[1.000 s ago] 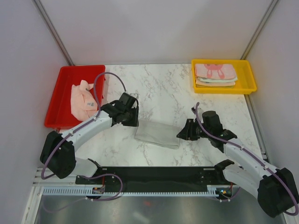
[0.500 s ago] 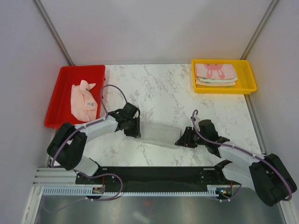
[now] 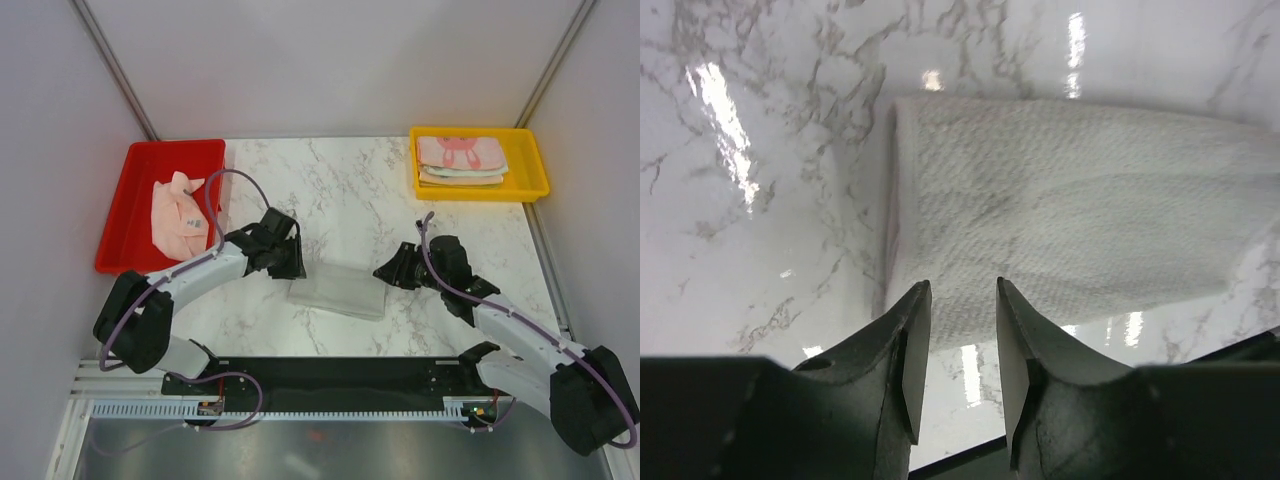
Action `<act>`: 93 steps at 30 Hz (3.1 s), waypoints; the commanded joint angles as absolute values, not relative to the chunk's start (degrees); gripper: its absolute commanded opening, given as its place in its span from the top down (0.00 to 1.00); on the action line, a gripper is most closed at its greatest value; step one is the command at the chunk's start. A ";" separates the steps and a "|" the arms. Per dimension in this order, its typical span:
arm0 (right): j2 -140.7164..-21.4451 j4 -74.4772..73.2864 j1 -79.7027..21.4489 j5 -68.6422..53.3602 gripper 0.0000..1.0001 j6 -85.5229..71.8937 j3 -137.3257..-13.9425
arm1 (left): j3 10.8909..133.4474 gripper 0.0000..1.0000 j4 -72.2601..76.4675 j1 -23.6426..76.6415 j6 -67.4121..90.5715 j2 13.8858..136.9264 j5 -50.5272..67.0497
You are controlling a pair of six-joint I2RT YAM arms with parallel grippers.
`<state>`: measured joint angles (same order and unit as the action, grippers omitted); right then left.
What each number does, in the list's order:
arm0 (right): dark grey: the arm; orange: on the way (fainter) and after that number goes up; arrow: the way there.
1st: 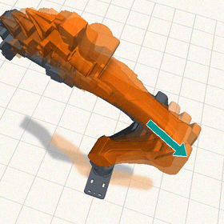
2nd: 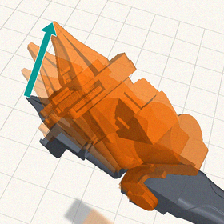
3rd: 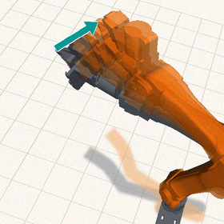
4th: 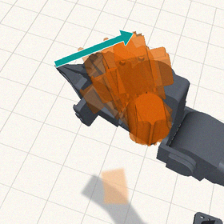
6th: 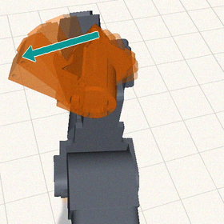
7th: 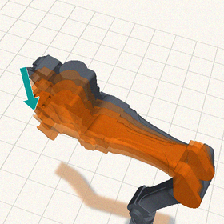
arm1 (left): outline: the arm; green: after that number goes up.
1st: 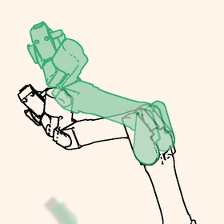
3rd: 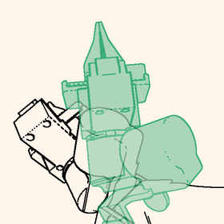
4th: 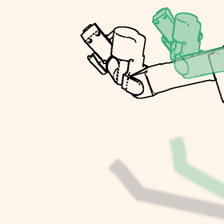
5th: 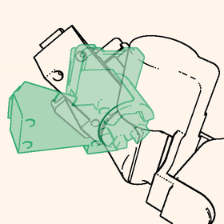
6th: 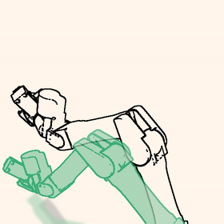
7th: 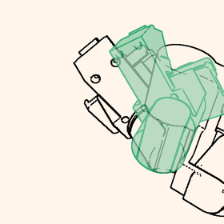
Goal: Fold and stack the towels
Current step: Fold the towel, then neatly place the folded towel into the bin
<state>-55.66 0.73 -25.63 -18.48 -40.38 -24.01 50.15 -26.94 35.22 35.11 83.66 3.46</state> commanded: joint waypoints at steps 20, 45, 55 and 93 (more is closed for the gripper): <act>-83.94 6.34 -25.58 -12.56 0.59 -23.47 -36.19 | 46.22 0.60 -21.27 36.21 41.92 86.23 5.18; -82.35 -3.88 -27.15 -10.46 0.27 -29.62 -36.13 | 51.86 0.57 -20.48 33.13 39.28 93.25 5.89; -83.67 1.50 -30.85 -10.63 0.39 -31.82 -31.55 | 49.13 0.58 -19.16 33.13 40.60 93.78 6.33; -105.02 -30.23 -21.64 6.59 1.00 -4.49 -86.71 | 63.19 0.53 -35.68 20.04 27.42 75.85 3.51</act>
